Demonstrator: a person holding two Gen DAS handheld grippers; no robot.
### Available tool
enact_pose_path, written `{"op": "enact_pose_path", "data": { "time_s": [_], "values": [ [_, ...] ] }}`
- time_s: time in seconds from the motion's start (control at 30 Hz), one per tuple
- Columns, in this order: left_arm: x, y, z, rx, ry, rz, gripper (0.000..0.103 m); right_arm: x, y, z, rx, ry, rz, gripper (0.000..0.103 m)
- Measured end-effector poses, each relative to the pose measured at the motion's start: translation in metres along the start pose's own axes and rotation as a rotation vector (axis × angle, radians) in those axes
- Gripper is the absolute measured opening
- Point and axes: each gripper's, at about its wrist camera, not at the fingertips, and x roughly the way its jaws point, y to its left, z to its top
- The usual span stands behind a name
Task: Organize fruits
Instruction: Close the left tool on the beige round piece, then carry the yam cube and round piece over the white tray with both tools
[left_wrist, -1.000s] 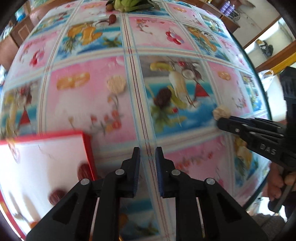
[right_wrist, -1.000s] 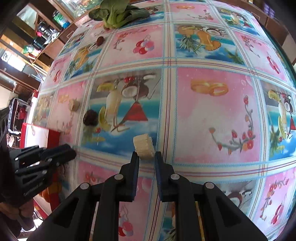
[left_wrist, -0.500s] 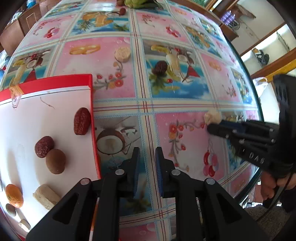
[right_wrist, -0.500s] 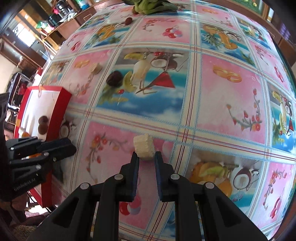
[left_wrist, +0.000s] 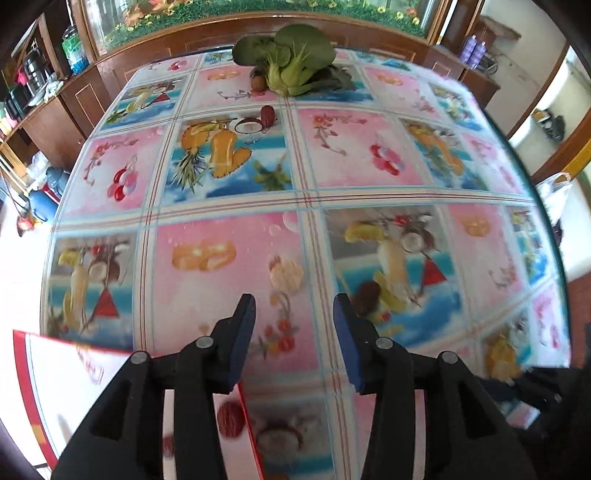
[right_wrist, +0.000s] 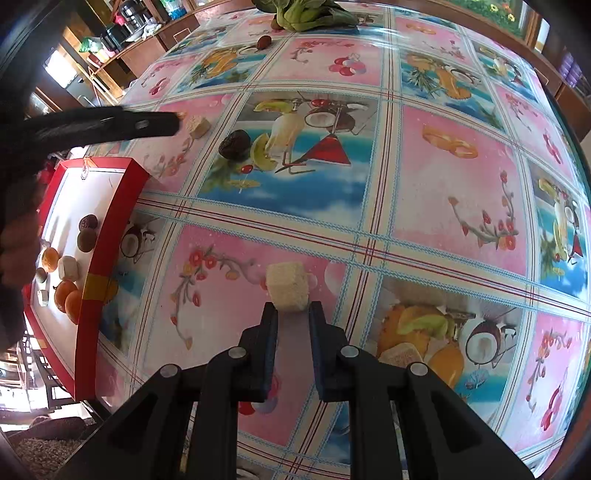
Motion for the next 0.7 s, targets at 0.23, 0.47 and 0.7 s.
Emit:
{"op": "enact_pose_path", "data": {
  "time_s": [0.23, 0.47, 0.7],
  "values": [
    [0.033, -0.004, 0.010, -0.007, 0.058, 0.070, 0.045, -0.003, -0.004, -0.005, 0.018, -0.002, 0.009, 0.015],
    [0.037, -0.002, 0.013, -0.019, 0.059, 0.058, 0.026, -0.006, -0.009, -0.008, 0.030, -0.010, 0.015, 0.015],
    [0.023, -0.007, -0.001, -0.027, 0.065, -0.011, 0.026, -0.009, -0.009, -0.014, 0.023, -0.011, 0.007, 0.015]
  ]
}}
